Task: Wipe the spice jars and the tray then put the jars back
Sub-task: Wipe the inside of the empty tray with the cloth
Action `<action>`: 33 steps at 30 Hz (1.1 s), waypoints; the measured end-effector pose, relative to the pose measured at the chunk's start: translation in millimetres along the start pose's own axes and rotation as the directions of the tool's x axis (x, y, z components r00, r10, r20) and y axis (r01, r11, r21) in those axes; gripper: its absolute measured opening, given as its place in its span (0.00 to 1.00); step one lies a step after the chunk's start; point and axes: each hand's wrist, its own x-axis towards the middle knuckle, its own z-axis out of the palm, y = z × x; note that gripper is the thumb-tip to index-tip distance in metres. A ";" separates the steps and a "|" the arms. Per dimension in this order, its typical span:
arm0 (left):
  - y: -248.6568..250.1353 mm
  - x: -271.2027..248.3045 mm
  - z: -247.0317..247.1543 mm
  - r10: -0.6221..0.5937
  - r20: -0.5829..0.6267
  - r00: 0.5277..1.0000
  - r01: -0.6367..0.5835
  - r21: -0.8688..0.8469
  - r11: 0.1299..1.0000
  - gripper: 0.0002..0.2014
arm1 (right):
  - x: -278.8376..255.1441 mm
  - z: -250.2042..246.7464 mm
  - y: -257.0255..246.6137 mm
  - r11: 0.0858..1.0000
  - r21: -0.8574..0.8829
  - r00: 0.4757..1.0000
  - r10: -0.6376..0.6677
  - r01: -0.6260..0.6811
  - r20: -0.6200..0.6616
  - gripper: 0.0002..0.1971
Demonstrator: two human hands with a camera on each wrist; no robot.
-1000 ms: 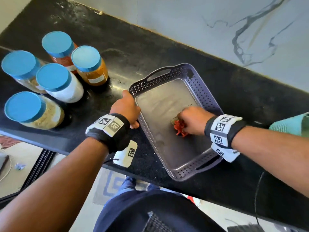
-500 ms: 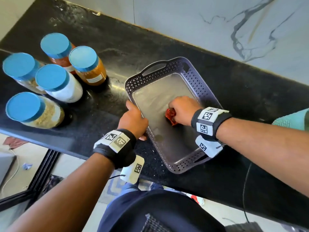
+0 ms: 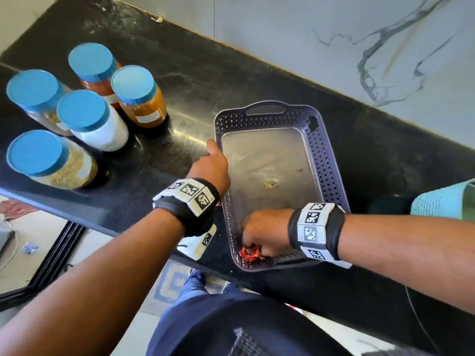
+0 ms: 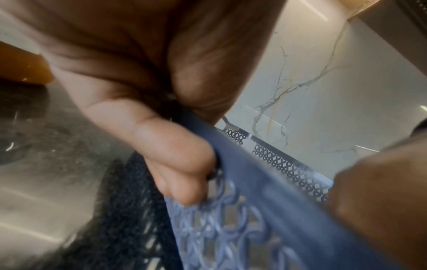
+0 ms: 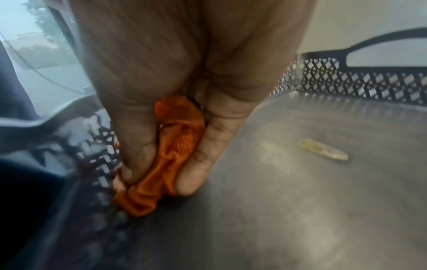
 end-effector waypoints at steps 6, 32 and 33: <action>-3.0 5.4 -1.7 -0.039 0.115 0.993 0.036 0.029 0.999 0.29 | -15.0 -34.4 63.1 0.960 -0.056 0.956 0.265 -0.273 -0.123 0.14; 6.5 7.9 -0.1 0.089 0.023 0.996 -0.089 0.021 0.996 0.19 | -80.6 -3.6 67.2 0.902 -0.315 0.896 0.375 -0.294 0.237 0.10; 6.6 8.3 0.3 0.080 0.021 0.997 -0.080 0.000 0.997 0.20 | -81.2 -4.6 74.1 0.894 -0.307 0.891 0.399 -0.326 0.216 0.09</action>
